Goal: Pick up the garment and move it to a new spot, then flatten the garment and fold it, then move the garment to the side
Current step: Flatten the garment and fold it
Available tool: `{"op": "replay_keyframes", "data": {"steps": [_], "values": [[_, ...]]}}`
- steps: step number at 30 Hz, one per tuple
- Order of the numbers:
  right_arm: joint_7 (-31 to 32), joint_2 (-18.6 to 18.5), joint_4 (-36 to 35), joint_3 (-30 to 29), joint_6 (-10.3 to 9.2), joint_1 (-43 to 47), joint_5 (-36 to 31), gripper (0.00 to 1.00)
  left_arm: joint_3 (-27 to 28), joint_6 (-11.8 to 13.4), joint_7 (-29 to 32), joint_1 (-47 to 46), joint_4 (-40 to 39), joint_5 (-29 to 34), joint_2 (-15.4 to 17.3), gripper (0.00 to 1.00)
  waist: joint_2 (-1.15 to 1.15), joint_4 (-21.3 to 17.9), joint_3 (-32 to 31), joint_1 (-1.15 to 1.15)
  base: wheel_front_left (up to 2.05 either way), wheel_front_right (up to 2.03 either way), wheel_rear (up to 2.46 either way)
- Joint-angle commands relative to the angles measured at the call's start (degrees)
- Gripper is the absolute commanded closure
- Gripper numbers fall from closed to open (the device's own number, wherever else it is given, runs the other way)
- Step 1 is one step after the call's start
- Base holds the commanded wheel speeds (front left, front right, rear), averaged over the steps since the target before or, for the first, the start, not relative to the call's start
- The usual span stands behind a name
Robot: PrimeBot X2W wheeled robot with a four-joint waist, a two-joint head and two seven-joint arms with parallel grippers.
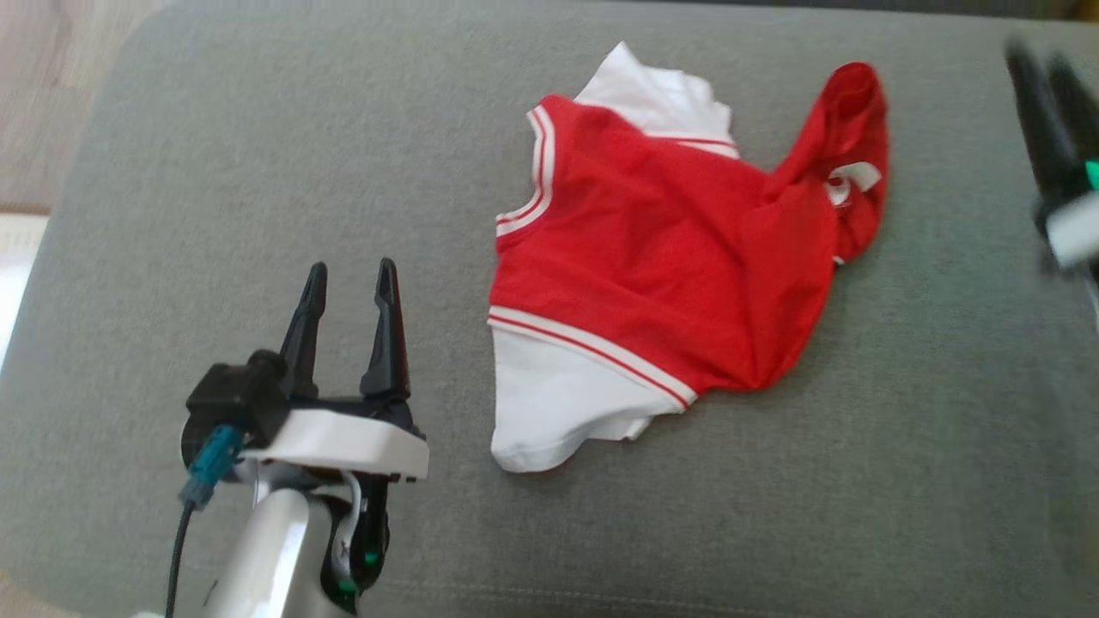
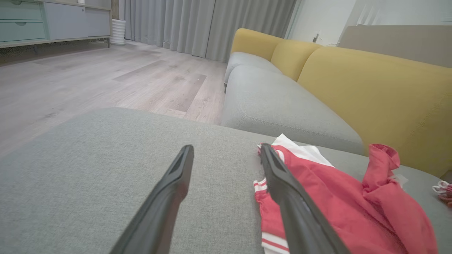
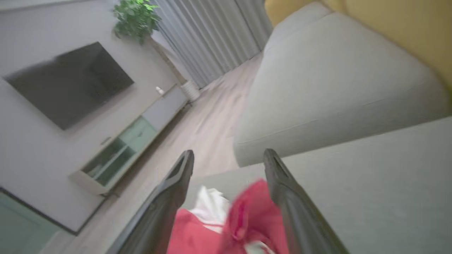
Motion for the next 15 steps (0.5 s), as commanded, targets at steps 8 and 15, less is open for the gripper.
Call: {"op": "replay_keyframes", "data": {"steps": [8, 15], "values": [[-1.76, 0.44, 4.55, 4.19, 0.39, 7.12, -7.4, 0.0, 1.73, -0.61, -0.35, 0.04, -1.23, -0.51, 0.18, 0.0, 0.0, -1.32, -1.3, 0.0, 0.0, 0.0, 0.0], [6.15, 6.56, 10.29, 9.31, 0.39, 1.62, -9.17, 0.06, 0.92, -0.97, -0.35, -0.64, -0.63, -0.6, 0.18, 0.0, 0.0, 0.46, -0.58, 0.0, 0.0, 0.0, 0.0]]}}
